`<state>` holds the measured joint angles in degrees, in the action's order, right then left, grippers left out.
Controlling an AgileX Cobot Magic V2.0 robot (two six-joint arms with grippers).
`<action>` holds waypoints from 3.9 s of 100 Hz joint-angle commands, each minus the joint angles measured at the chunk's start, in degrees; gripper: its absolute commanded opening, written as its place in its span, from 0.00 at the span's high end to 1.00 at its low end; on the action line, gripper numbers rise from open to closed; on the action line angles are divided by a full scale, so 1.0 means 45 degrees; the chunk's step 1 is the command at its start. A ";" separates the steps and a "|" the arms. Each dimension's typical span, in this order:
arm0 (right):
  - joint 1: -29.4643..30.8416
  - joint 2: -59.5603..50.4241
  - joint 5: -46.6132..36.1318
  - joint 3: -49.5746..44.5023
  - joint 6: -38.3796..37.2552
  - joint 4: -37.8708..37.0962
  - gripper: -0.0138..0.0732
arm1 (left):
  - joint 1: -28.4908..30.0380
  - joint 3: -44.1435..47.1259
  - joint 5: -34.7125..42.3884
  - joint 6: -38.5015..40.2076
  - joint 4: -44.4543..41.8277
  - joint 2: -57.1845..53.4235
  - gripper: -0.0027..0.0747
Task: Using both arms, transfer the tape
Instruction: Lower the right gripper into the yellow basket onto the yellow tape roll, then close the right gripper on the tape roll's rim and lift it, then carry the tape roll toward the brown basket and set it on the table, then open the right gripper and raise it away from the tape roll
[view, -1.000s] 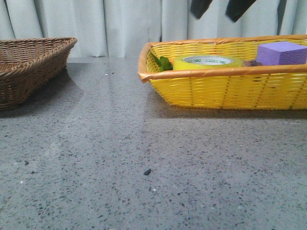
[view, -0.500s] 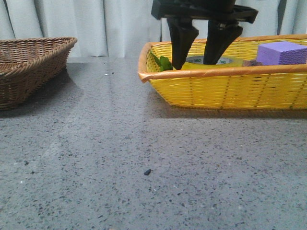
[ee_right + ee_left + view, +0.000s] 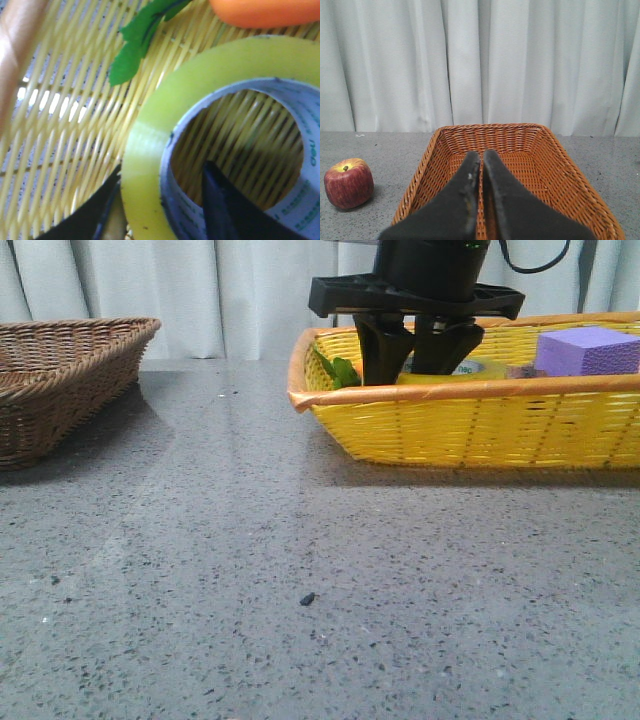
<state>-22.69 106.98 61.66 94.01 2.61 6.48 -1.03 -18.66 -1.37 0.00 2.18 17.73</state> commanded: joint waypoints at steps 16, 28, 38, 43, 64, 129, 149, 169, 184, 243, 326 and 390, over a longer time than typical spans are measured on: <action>0.0038 -0.0630 -0.0353 0.0465 0.0104 -0.0110 0.64 | 0.0002 -0.0482 0.1026 0.0119 0.0026 0.0196 0.99; 0.0038 -0.0630 -0.0353 0.0489 0.0104 -0.0110 0.64 | 0.0002 -0.0482 0.1026 0.0119 0.0026 0.0196 0.99; 0.0038 -0.0630 -0.0353 0.0489 0.0104 -0.0110 0.64 | 0.0002 -0.0482 0.1026 0.0119 0.0026 0.0196 0.99; 0.0038 -0.0630 -0.0353 0.0489 0.0104 -0.0110 0.65 | 0.0002 -0.0482 0.1026 0.0119 0.0026 0.0196 0.99; 0.0038 -0.0731 -0.0353 0.0489 0.0104 -0.0131 0.76 | 0.0002 -0.0482 0.1026 0.0119 0.0026 0.0196 0.99; 0.0007 -0.0794 0.2092 0.3980 0.0104 -0.0161 0.86 | 0.0002 -0.0482 0.1026 0.0119 0.0026 0.0196 0.99; -0.0893 -0.0794 0.2683 0.5837 0.0228 -0.0161 0.86 | 0.0002 -0.0482 0.1026 0.0119 0.0026 0.0196 0.99; -0.2872 -0.0738 0.2311 0.6282 0.0435 -0.0138 0.86 | 0.0002 -0.0482 0.1026 0.0119 0.0026 0.0196 0.99; -0.4218 -0.0345 0.1936 0.6282 0.0524 -0.0428 0.86 | 0.0002 -0.0482 0.1026 0.0119 0.0026 0.0196 0.99; -0.5276 0.1316 0.1294 0.6282 0.0524 -0.0811 0.86 | 0.0002 -0.0482 0.1026 0.0119 0.0026 0.0196 0.99; -0.5276 0.2109 0.1218 0.6282 0.0524 -0.0811 0.50 | 0.0002 -0.0482 0.1026 0.0119 0.0026 0.0196 0.99; -0.5276 -0.1325 0.2043 0.6282 0.0524 -0.2851 0.93 | -0.1529 -0.2256 -0.0297 0.0119 0.0026 0.1369 0.99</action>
<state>-46.50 106.63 71.45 120.44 4.34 -2.80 -5.05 -25.86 -5.73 0.00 2.18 21.35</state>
